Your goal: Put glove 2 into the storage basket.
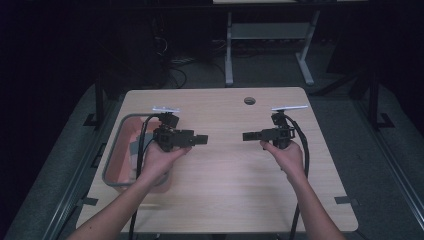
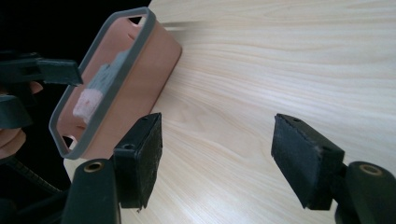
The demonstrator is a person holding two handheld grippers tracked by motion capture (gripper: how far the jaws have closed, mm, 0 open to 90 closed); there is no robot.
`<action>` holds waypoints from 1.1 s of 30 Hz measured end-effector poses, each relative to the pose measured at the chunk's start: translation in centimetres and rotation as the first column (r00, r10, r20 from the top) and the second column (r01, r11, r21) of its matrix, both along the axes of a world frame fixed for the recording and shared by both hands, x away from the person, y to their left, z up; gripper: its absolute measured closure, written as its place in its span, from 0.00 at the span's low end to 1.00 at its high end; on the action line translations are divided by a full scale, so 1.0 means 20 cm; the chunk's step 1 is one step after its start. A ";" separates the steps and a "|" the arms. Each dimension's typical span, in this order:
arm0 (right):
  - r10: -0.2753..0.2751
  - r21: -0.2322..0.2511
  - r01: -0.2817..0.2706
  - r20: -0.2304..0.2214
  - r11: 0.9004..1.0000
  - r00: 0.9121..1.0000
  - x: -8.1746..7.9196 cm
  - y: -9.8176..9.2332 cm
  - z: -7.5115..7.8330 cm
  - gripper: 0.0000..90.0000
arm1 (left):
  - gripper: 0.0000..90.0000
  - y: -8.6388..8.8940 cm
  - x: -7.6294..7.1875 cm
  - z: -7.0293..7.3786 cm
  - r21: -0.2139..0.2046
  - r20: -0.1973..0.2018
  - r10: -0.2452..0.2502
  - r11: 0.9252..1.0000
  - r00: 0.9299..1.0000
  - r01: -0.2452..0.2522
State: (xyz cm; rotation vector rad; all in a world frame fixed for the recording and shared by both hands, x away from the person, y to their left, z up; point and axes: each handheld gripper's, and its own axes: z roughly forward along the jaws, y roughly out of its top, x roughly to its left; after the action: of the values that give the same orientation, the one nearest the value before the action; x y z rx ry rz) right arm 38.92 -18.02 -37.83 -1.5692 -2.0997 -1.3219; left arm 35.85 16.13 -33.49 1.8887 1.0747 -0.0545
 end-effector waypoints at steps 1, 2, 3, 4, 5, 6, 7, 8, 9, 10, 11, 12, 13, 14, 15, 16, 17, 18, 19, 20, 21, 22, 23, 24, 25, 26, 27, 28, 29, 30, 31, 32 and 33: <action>-0.005 0.000 0.005 0.001 1.000 1.000 0.00 -0.01 -0.01 0.37 | 0.29 -0.01 0.00 0.00 -0.003 0.000 -0.009 1.000 1.000 0.009; -0.005 0.000 0.005 0.001 1.000 1.000 0.00 -0.01 -0.01 0.37 | 0.29 -0.01 0.00 0.00 -0.003 0.000 -0.009 1.000 1.000 0.009; -0.014 0.009 0.014 -0.003 1.000 1.000 -0.01 -0.03 -0.02 0.37 | 0.29 -0.02 -0.01 0.00 -0.006 0.003 -0.012 1.000 1.000 0.012; -0.014 0.009 0.014 -0.003 1.000 1.000 -0.01 -0.03 -0.02 0.37 | 0.29 -0.03 -0.01 0.00 -0.007 0.005 -0.012 1.000 1.000 0.012; -0.015 0.005 0.015 -0.005 1.000 1.000 -0.01 -0.04 -0.02 0.37 | 0.29 -0.03 -0.01 0.00 -0.003 0.007 -0.020 1.000 1.000 0.020; -0.016 0.004 0.016 -0.007 1.000 1.000 -0.02 -0.04 -0.03 0.37 | 0.29 -0.04 -0.02 0.00 -0.006 0.006 -0.019 1.000 1.000 0.019; -0.015 0.000 0.015 -0.007 1.000 1.000 -0.02 -0.05 -0.03 0.37 | 0.29 -0.04 -0.02 0.00 -0.003 0.009 -0.025 1.000 1.000 0.025; -0.020 0.000 0.020 -0.009 1.000 1.000 -0.03 -0.07 -0.04 0.37 | 0.29 -0.05 -0.03 0.00 -0.003 0.009 -0.026 1.000 1.000 0.026; -0.025 -0.002 0.025 -0.010 1.000 1.000 -0.03 -0.08 -0.04 0.37 | 0.28 -0.05 -0.03 0.00 -0.002 0.011 -0.028 1.000 1.000 0.028; -0.025 -0.002 0.025 -0.010 1.000 1.000 -0.03 -0.08 -0.04 0.37 | 0.28 -0.06 -0.03 0.00 -0.001 0.013 -0.034 0.999 0.999 0.034; -0.028 -0.003 0.028 -0.015 1.000 0.999 -0.04 -0.10 -0.05 0.37 | 0.28 -0.07 -0.04 0.00 -0.008 0.011 -0.031 0.999 0.999 0.031; -0.034 -0.003 0.034 -0.014 0.999 0.999 -0.04 -0.11 -0.05 0.37 | 0.28 -0.07 -0.04 0.00 -0.002 0.015 -0.037 0.999 0.999 0.037; -0.035 -0.003 0.035 -0.010 0.999 0.999 -0.05 -0.11 -0.05 0.37 | 0.27 -0.08 -0.05 0.00 -0.005 0.017 -0.037 0.999 0.999 0.037; -0.037 0.001 0.037 -0.013 0.999 0.999 -0.06 -0.13 -0.05 0.37 | 0.27 -0.08 -0.05 0.00 -0.004 0.018 -0.040 0.999 0.999 0.040; -0.039 -0.001 0.039 -0.015 0.999 0.999 -0.07 -0.14 -0.06 0.37 | 0.27 -0.09 -0.05 0.00 -0.006 0.020 -0.042 0.999 0.999 0.042; -0.039 -0.001 0.039 -0.015 0.999 0.999 -0.07 -0.14 -0.06 0.37 | 0.27 -0.09 -0.06 -0.01 -0.006 0.023 -0.042 0.999 0.999 0.042; -0.041 -0.001 0.041 -0.016 0.999 0.999 -0.07 -0.15 -0.06 0.37 | 0.27 -0.09 -0.06 -0.01 -0.008 0.019 -0.042 0.999 0.999 0.042; -0.042 0.001 0.042 -0.017 0.999 0.999 -0.08 -0.16 -0.06 0.37 | 0.27 -0.10 -0.06 -0.02 -0.009 0.018 -0.047 0.999 0.999 0.048; -0.045 0.002 0.045 -0.014 0.999 0.999 -0.08 -0.17 -0.07 0.37 | 0.27 -0.11 -0.06 -0.02 -0.007 0.016 -0.050 0.999 0.999 0.050; -0.048 0.006 0.048 -0.020 0.999 0.999 -0.09 -0.18 -0.07 0.37 | 0.26 -0.11 -0.07 -0.02 -0.004 0.017 -0.053 0.999 0.998 0.053; -0.048 0.006 0.048 -0.019 0.999 0.999 -0.09 -0.18 -0.08 0.37 | 0.26 -0.12 -0.07 -0.03 -0.007 0.016 -0.056 0.998 0.998 0.056; -0.051 0.005 0.051 -0.020 0.999 0.999 -0.09 -0.20 -0.08 0.37 | 0.26 -0.13 -0.07 -0.03 -0.009 0.013 -0.059 0.998 0.998 0.059; -0.052 0.005 0.052 -0.023 0.999 0.998 -0.10 -0.20 -0.08 0.37 | 0.26 -0.14 -0.08 -0.04 -0.011 0.013 -0.060 0.998 0.998 0.060; -0.055 0.010 0.055 -0.021 0.998 0.998 -0.10 -0.21 -0.09 0.37 | 0.26 -0.14 -0.08 -0.04 -0.008 0.015 -0.063 0.998 0.998 0.063; -0.056 0.011 0.056 -0.023 0.998 0.998 -0.10 -0.21 -0.09 0.37 | 0.26 -0.15 -0.09 -0.05 -0.006 0.015 -0.066 0.998 0.998 0.066; -0.054 0.007 0.054 -0.026 0.999 0.998 -0.11 -0.22 -0.09 0.37 | 0.26 -0.15 -0.09 -0.05 -0.006 0.016 -0.068 0.998 0.998 0.068; -0.054 0.004 0.054 -0.025 0.999 0.998 -0.11 -0.22 -0.10 0.37 | 0.26 -0.16 -0.10 -0.05 -0.005 0.016 -0.073 0.997 0.997 0.073; -0.054 0.003 0.054 -0.024 0.999 0.998 -0.12 -0.23 -0.10 0.37 | 0.26 -0.17 -0.10 -0.06 -0.005 0.019 -0.073 0.997 0.997 0.073; -0.053 0.002 0.053 -0.026 0.999 0.998 -0.12 -0.24 -0.11 0.37 | 0.26 -0.17 -0.11 -0.06 -0.005 0.023 -0.075 0.997 0.997 0.075; -0.052 0.001 0.052 -0.024 0.999 0.998 -0.13 -0.24 -0.11 0.37 | 0.26 -0.18 -0.12 -0.07 -0.003 0.024 -0.076 0.997 0.997 0.076; -0.055 0.002 0.055 -0.024 0.998 0.998 -0.14 -0.25 -0.12 0.37 | 0.26 -0.18 -0.12 -0.07 -0.001 0.020 -0.078 0.997 0.997 0.078; -0.056 -0.002 0.056 -0.032 0.998 0.998 -0.14 -0.25 -0.13 0.37 | 0.26 -0.18 -0.13 -0.08 -0.003 0.017 -0.077 0.997 0.997 0.077; -0.055 0.003 0.055 -0.027 0.998 0.998 -0.16 -0.26 -0.13 0.37 | 0.26 -0.19 -0.14 -0.10 -0.008 0.013 -0.079 0.997 0.997 0.079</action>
State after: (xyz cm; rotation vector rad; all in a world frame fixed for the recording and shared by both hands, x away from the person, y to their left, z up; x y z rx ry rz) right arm 35.81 -23.28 -40.52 -1.6457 -2.0506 -1.3139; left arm 33.10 12.31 -35.47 1.9211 0.9897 -0.0912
